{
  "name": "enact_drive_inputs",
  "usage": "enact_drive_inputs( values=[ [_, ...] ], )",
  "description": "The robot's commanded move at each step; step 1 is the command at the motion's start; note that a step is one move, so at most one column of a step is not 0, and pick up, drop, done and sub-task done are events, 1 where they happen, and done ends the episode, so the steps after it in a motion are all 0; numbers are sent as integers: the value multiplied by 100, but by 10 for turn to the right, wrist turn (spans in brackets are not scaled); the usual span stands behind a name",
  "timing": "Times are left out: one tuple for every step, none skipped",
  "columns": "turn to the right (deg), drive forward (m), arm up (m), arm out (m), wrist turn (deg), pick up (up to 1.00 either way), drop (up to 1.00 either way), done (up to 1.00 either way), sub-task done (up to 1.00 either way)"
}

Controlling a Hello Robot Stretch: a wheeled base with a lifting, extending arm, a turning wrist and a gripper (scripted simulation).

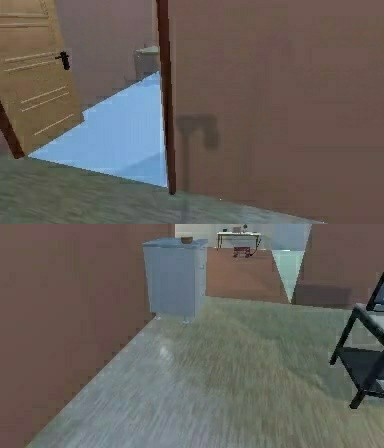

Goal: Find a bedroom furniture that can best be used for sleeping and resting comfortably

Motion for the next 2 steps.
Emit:
enact_drive_inputs(
  values=[
    [-270, 0, 0, 0, 0, 0, 0, 0, 0],
    [0, 50, 0, 0, 0, 0, 0, 0, 0]
  ],
)
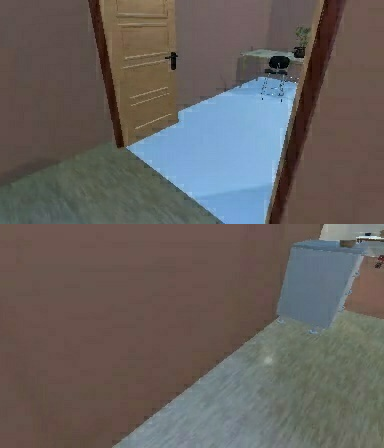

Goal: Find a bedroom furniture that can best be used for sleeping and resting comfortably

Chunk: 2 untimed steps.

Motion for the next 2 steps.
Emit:
enact_drive_inputs(
  values=[
    [-90, 0, 0, 0, 0, 0, 0, 0, 0],
    [0, 60, 0, 0, 0, 0, 0, 0, 0]
  ],
)
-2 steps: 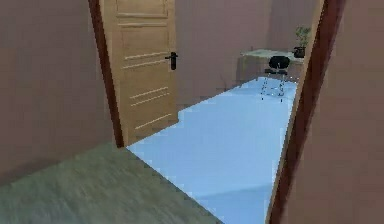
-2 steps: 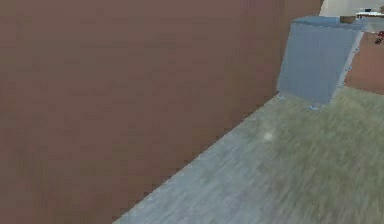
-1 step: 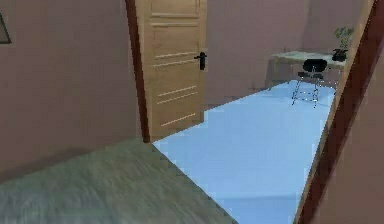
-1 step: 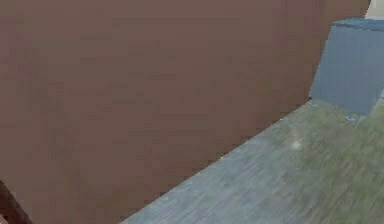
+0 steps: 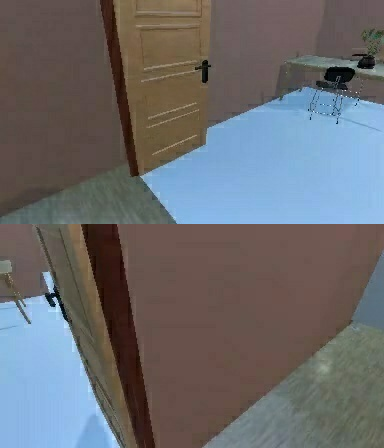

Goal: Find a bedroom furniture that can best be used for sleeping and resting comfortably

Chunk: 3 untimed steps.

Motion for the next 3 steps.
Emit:
enact_drive_inputs(
  values=[
    [-210, 0, 0, 0, 0, 0, 0, 0, 0],
    [0, 45, 0, 0, 0, 0, 0, 0, 0],
    [450, 0, 0, 0, 0, 0, 0, 0, 0]
  ],
)
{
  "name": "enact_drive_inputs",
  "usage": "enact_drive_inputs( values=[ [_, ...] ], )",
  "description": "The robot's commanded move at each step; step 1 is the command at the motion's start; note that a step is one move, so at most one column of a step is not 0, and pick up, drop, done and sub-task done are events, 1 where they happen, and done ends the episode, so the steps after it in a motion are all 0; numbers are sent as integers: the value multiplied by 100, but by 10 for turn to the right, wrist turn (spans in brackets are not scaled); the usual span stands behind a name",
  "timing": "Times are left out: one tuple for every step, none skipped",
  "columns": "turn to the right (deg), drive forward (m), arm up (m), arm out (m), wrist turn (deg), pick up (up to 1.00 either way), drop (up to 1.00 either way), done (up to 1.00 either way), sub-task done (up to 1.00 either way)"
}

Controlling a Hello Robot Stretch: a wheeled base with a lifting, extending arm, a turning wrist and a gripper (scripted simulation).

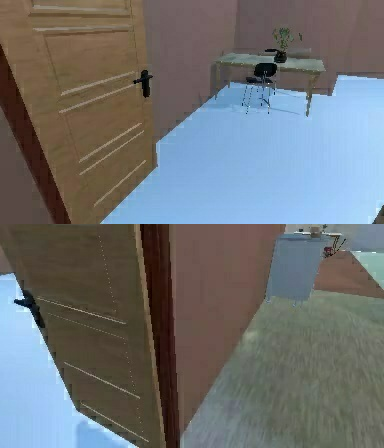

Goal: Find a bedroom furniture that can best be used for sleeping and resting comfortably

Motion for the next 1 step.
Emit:
enact_drive_inputs(
  values=[
    [270, 0, 0, 0, 0, 0, 0, 0, 0]
  ],
)
